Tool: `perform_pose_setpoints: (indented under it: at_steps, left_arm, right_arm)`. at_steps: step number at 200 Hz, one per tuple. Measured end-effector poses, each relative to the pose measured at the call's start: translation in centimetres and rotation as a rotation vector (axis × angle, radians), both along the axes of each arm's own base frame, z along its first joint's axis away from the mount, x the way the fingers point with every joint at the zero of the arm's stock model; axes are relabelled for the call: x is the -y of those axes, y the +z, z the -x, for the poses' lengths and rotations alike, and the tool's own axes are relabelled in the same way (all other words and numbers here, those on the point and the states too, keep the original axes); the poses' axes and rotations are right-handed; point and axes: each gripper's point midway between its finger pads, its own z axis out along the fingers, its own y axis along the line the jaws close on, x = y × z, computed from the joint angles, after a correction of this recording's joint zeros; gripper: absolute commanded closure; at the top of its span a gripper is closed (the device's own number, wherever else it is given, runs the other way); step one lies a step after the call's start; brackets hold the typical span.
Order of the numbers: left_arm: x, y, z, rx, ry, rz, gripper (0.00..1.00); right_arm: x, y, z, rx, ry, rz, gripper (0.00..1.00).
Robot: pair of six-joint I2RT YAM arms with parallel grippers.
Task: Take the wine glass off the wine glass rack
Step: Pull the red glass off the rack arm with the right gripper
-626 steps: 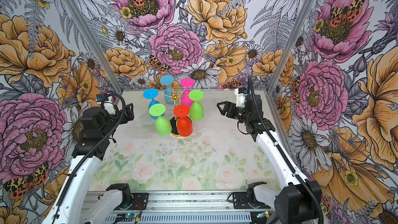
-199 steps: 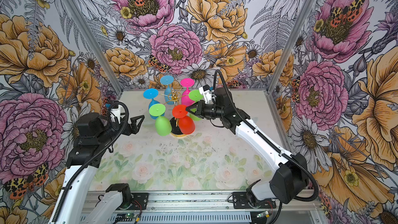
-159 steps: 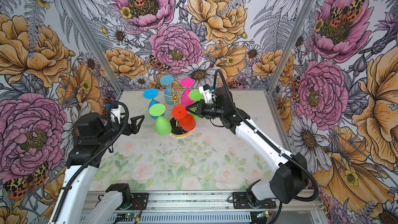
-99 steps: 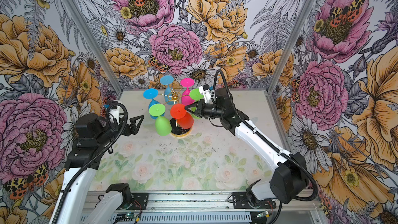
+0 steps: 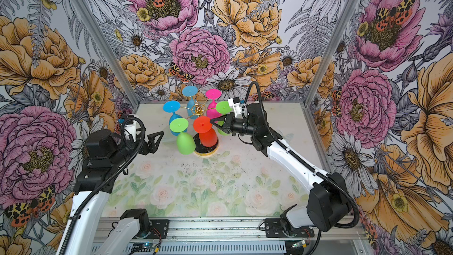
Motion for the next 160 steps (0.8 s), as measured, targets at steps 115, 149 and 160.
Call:
perform_pose_setpoints:
  at_steps: [115, 149, 160]
  left_arm:
    - [0.0, 0.4, 0.1, 0.006, -0.002, -0.008, 0.05]
    - [0.0, 0.4, 0.3, 0.003, -0.007, -0.023, 0.04]
    - [0.0, 0.4, 0.4, 0.002, -0.009, -0.029, 0.04]
  right_arm:
    - [0.5, -0.3, -1.8, -0.035, -0.039, -0.029, 1.0]
    - [0.2, -0.3, -2.4, -0.036, -0.039, -0.029, 1.0]
    - [0.1, -0.2, -2.6, -0.035, -0.038, -0.029, 1.0]
